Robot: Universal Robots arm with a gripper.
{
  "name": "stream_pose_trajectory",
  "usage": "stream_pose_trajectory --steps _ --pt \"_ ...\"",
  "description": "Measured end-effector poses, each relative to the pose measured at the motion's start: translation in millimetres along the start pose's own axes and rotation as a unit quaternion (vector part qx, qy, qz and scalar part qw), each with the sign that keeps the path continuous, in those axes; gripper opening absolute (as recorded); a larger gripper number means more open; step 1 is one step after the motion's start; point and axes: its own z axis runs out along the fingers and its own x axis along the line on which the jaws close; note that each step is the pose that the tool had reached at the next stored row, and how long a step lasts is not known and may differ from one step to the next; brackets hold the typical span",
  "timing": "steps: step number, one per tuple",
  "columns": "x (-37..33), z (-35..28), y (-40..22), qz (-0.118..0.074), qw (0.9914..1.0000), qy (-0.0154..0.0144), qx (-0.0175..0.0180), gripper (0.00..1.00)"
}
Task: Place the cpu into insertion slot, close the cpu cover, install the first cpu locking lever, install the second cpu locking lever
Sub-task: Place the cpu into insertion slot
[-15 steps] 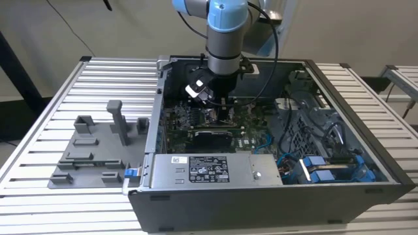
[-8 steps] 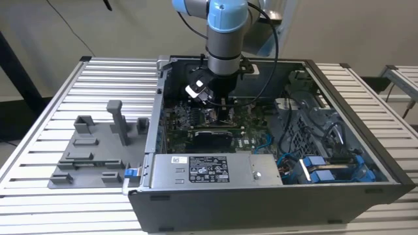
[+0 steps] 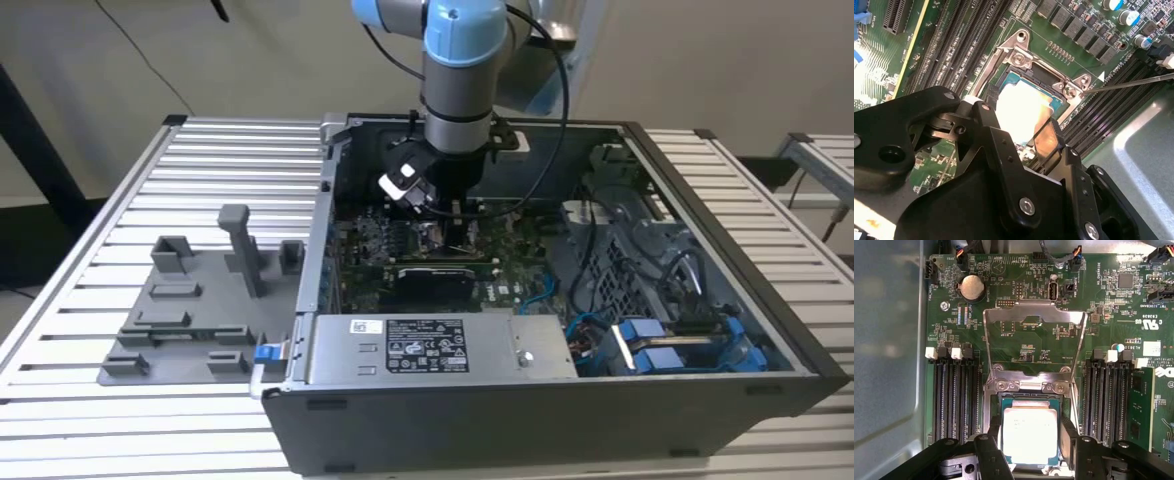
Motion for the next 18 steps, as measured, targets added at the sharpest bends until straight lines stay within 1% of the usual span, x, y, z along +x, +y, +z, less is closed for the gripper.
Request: stream_pose_trajectory --steps 7,11,18 --pt "0.0 1.3 -0.3 0.0 1.0 -0.0003 -0.0016 0.55" --pt "-0.2 1.7 -0.4 0.0 1.0 -0.0007 -0.0017 0.55" --pt "0.2 2.1 -0.3 0.0 1.0 -0.0003 -0.0019 0.55"
